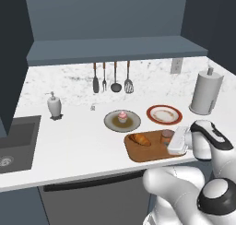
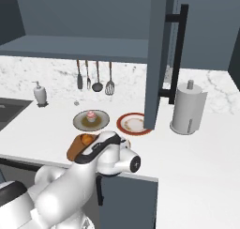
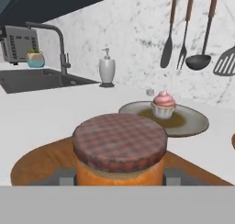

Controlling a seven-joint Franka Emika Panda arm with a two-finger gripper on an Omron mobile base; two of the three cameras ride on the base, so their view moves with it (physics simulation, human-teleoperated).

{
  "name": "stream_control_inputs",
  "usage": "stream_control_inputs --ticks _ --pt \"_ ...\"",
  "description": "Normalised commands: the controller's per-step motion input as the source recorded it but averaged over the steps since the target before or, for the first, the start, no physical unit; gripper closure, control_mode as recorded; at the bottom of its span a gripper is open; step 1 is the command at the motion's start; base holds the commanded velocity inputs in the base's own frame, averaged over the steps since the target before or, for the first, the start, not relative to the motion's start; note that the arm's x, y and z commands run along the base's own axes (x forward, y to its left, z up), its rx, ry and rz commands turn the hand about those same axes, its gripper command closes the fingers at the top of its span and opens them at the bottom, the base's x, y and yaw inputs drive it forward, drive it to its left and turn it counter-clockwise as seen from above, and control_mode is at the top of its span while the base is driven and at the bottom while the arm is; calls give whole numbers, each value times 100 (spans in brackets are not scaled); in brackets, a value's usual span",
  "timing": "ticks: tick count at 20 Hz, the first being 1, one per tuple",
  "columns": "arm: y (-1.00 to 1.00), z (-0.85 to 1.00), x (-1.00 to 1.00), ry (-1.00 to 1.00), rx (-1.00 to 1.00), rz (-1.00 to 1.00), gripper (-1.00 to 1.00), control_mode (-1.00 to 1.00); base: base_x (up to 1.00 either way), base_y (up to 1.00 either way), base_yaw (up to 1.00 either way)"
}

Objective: From the different types of pastries on the counter, select a croissant and place it on the cutting board. Then retrieve a jar of jam from the cabinet and place it alongside the croissant on the cutting board.

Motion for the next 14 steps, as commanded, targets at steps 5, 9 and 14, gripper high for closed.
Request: stream_control_inputs --ticks 5,9,14 --pt "0 -17 8 0 -2 0 100 -100 0 0 0" --pt "0 -14 22 0 -1 0 100 -100 0 0 0" --pt "0 -8 29 0 -1 0 100 -100 0 0 0"
